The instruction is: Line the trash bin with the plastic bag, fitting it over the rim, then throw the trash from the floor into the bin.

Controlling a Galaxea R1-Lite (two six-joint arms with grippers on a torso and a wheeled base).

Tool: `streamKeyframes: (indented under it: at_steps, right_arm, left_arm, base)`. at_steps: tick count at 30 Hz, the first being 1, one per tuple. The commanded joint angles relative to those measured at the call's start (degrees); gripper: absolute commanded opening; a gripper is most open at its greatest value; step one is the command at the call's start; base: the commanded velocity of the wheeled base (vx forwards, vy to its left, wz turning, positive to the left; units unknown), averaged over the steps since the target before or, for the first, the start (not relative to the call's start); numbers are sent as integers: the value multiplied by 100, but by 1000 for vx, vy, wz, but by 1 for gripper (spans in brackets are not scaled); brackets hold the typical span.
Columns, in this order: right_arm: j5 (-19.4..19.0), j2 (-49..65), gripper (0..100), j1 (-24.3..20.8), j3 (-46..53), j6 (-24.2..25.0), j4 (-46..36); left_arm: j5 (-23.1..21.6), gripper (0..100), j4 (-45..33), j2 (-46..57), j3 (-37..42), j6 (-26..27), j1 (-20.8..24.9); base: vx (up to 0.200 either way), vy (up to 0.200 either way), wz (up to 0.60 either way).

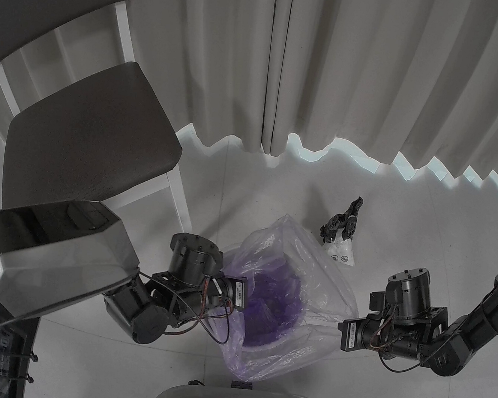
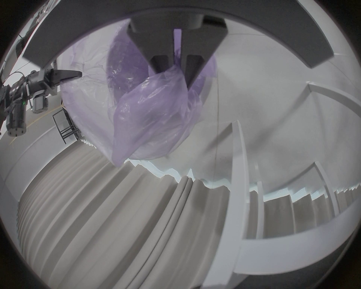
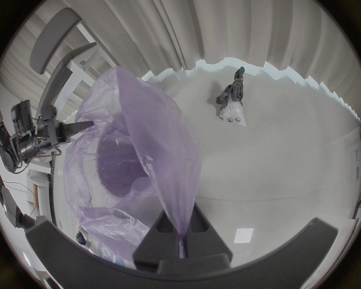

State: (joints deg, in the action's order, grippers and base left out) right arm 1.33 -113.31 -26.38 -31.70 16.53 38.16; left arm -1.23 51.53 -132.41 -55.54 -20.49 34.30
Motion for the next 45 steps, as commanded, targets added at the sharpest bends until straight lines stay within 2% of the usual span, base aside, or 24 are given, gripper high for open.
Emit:
streamKeyframes:
  at_steps: [1, 6, 16, 25, 29, 39, 45]
  right_arm:
    - [-1, 116, 0, -7, 41, 8, 25]
    - [-10, 81, 0, -51, -3, 17, 69]
    - [-36, -200, 0, -183, -276, 43, 219]
    - [-36, -297, 0, -262, -364, 26, 166]
    - [-27, -341, 0, -298, -372, 26, -1]
    - [-19, -789, 0, -333, -416, 8, 324]
    - [-19, -1053, 0, -368, -478, -9, 447]
  left_arm:
    - [-9, 0, -3, -241, -185, -51, 208]
    - [0, 0, 85, -215, -124, -104, -29]
    - [-9, 0, 120, 497, 421, -60, -715]
    - [-61, 0, -547, 1183, 1063, 379, -873]
    - [-53, 0, -600, 1306, 1221, 406, -873]
    - [-53, 0, -381, 1209, 1441, 397, -969]
    - [-70, 0, 208, 954, 1810, 502, -1040]
  base:
    - [0, 0, 0]
    - [0, 0, 0]
    - [0, 0, 0]
    - [0, 0, 0]
    - [0, 0, 0]
    - [0, 0, 0]
    - [0, 0, 0]
